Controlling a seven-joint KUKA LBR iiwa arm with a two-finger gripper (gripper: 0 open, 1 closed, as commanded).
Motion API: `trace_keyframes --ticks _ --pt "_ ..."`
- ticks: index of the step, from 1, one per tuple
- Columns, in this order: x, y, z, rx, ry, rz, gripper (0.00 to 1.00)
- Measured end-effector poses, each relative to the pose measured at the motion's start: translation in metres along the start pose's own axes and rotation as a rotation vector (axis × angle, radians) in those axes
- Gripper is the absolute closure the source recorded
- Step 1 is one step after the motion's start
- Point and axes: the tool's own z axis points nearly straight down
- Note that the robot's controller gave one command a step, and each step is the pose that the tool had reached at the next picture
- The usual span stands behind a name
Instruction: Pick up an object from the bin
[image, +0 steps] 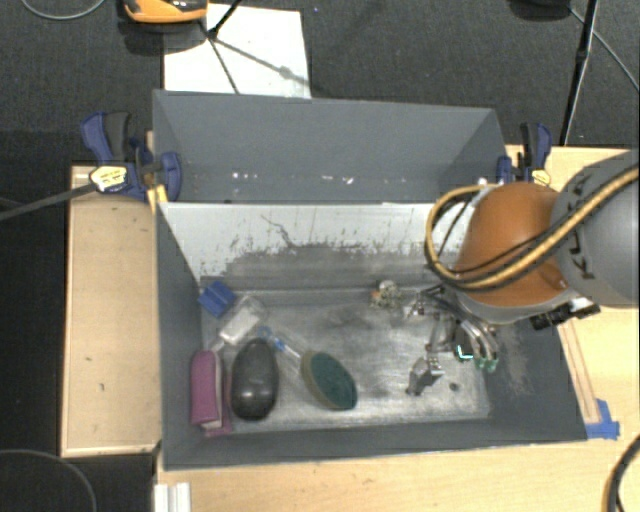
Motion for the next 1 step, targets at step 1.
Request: trace_keyframes --ticks 1 --pt "-0.0243 0.0855 -0.0456 -0.005 -0.012 0.049 0.00"
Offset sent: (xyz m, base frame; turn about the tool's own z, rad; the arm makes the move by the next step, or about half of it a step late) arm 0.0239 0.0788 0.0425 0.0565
